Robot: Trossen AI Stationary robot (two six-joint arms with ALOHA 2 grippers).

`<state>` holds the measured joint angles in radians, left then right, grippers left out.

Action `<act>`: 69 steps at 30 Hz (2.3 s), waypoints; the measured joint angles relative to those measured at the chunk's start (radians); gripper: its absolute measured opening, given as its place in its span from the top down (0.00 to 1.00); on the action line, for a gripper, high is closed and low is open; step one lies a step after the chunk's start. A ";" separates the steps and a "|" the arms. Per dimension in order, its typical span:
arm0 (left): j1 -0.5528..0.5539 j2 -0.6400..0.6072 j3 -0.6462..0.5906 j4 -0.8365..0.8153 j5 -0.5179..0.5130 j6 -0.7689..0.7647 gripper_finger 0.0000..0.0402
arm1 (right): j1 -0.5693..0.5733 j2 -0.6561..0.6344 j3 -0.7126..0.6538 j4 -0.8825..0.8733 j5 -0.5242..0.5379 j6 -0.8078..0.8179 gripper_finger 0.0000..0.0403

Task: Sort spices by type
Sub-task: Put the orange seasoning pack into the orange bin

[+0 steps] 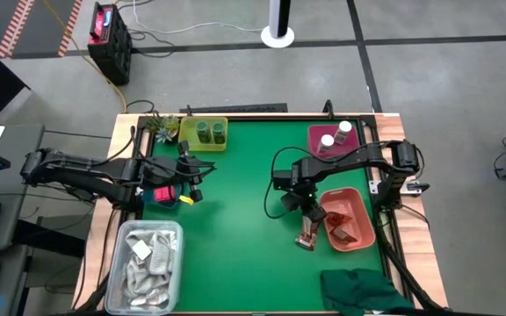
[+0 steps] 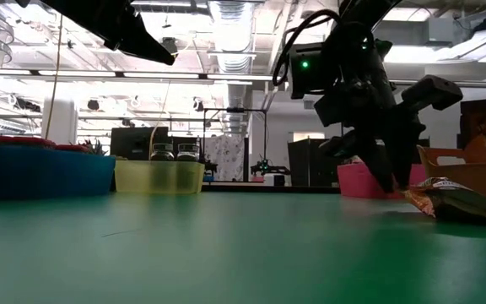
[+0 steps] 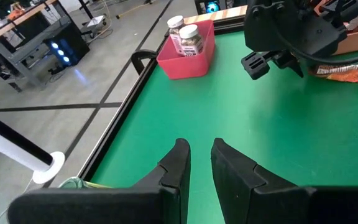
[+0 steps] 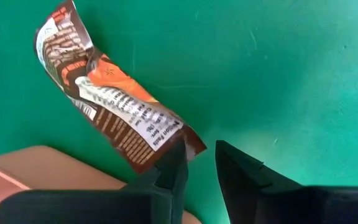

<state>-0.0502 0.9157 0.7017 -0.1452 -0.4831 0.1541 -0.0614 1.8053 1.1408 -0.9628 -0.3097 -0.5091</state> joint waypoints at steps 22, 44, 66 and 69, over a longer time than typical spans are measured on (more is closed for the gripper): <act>0.000 0.000 0.000 -0.001 -0.001 0.026 0.86 | 0.009 -0.001 0.050 -0.082 -0.033 0.075 0.97; 0.000 0.000 0.000 -0.001 -0.004 0.023 0.86 | 0.108 -0.016 0.464 -0.604 0.210 0.346 0.97; 0.000 0.000 0.000 0.024 -0.002 -0.006 0.86 | 0.064 -0.083 0.425 -0.366 0.289 0.443 0.70; 0.000 0.000 0.000 0.021 -0.002 -0.011 0.86 | 0.037 -0.083 0.350 -0.302 0.299 0.365 0.59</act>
<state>-0.0502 0.9157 0.7017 -0.1239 -0.4854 0.1436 -0.0240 1.7226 1.4912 -1.2649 -0.0104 -0.1444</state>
